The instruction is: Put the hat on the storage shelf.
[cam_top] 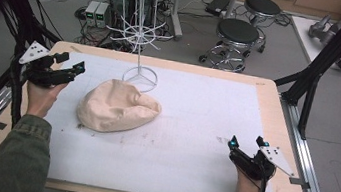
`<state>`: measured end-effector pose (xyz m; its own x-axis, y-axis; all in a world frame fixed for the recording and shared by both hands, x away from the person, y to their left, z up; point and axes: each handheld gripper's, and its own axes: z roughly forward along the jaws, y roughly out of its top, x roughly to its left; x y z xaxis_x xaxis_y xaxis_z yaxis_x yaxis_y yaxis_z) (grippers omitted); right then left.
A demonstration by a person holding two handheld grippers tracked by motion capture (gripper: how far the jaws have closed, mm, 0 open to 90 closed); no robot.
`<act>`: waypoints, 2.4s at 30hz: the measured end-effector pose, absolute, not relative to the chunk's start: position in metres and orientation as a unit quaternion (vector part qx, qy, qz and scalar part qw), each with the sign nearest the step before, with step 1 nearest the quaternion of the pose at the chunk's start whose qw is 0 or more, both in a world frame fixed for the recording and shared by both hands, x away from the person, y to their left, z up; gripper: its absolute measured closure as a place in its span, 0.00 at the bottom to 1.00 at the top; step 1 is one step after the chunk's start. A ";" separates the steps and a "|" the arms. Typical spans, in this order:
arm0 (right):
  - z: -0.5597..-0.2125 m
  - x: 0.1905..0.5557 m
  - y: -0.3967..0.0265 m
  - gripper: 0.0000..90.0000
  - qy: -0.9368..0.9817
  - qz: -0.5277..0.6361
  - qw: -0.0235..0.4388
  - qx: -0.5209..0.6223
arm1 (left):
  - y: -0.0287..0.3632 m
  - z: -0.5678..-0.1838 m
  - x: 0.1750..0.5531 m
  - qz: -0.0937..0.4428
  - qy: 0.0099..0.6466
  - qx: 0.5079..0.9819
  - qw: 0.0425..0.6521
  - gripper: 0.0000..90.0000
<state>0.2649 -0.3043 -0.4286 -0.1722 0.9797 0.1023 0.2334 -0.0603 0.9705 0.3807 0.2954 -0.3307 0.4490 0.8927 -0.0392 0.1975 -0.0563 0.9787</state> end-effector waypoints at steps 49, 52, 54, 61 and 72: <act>-0.431 0.265 -0.305 0.11 0.594 0.505 0.351 0.518 | 0.235 -0.426 0.469 0.125 0.402 0.864 0.277 0.53; -0.430 0.264 -0.305 0.11 0.595 0.505 0.350 0.519 | 0.233 -0.425 0.468 0.129 0.402 0.864 0.274 0.57; -0.430 0.264 -0.305 0.11 0.595 0.505 0.351 0.518 | 0.233 -0.425 0.468 0.128 0.401 0.865 0.272 0.60; -0.430 0.264 -0.305 0.11 0.596 0.503 0.350 0.519 | 0.225 -0.422 0.465 0.137 0.382 0.877 0.255 0.75; -0.430 0.264 -0.306 0.11 0.595 0.503 0.350 0.520 | 0.226 -0.415 0.459 0.177 0.379 0.871 0.260 0.86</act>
<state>0.2643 -0.3064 -0.4305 -0.2146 0.9709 0.1062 0.2659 -0.0466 0.9629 0.4586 0.2264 -0.4153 0.6506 0.7511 0.1120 0.5671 -0.5786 0.5862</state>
